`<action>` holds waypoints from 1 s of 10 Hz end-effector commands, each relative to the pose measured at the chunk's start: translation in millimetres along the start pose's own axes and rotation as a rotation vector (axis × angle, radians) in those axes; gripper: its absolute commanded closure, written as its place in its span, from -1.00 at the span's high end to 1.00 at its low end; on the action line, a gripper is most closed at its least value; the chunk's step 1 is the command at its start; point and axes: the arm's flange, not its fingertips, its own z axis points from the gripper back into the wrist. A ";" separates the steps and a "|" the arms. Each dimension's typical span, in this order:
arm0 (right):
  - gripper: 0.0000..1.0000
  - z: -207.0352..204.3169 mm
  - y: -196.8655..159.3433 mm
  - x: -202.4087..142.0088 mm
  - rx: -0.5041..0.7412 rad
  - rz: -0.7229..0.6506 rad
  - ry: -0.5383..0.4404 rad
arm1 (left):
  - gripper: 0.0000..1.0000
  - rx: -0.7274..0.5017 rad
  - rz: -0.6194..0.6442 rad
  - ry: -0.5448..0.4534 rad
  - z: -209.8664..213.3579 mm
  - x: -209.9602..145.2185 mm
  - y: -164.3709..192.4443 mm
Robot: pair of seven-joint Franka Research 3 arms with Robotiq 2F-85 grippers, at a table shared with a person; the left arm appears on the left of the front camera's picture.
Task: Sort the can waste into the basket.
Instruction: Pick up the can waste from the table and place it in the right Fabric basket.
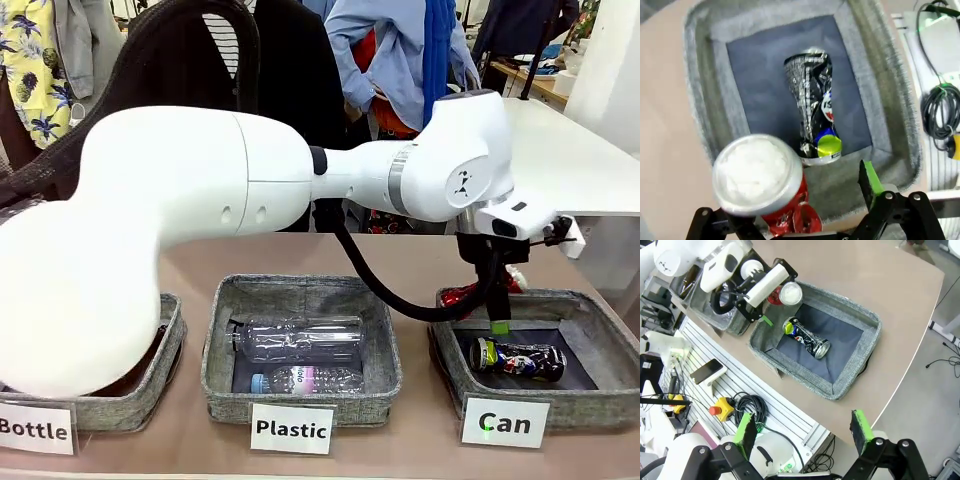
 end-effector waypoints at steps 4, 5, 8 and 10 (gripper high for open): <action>1.00 5.9 1.3 0.3 -0.007 -0.019 0.025 | 1.00 0.013 0.147 0.087 -2.3 -3.5 11.5; 1.00 5.9 1.3 0.3 -0.007 -0.019 0.025 | 1.00 -0.002 0.128 0.072 -1.1 -3.2 10.5; 1.00 5.9 1.3 0.3 -0.007 -0.019 0.025 | 1.00 0.026 -0.008 -0.100 12.9 -1.5 -2.7; 1.00 5.9 1.3 0.3 -0.007 -0.019 0.025 | 1.00 -0.033 -0.034 -0.165 35.6 -2.1 -15.8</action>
